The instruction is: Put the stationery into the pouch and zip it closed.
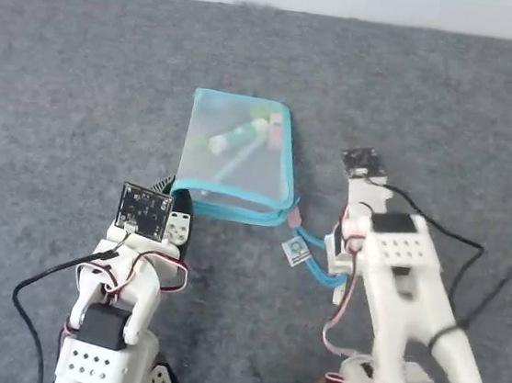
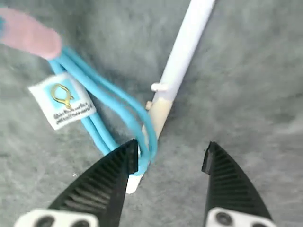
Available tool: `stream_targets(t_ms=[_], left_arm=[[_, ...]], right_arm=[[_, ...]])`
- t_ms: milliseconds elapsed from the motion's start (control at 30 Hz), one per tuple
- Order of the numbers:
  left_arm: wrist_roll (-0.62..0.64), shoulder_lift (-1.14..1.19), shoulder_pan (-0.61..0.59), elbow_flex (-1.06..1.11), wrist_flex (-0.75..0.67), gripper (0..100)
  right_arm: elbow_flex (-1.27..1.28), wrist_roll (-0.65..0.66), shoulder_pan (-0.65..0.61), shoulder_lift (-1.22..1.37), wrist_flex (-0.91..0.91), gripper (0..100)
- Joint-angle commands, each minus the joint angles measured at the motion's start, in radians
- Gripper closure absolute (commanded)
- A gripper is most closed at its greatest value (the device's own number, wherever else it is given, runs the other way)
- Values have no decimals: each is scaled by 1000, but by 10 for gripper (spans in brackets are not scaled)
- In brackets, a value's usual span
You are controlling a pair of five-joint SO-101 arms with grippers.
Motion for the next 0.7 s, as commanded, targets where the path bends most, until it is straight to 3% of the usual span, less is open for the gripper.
stream_targets(t_ms=[0,167,667], left_arm=[[23,2,-6,-8,-49,988],[23,2,-6,-8,-48,988],[23,3,-6,-8,-48,988]], right_arm=[[37,-9,10,-209,-13,778],[84,-23,33,-274,-62,779],[-52,-38,30,130,-77,779]])
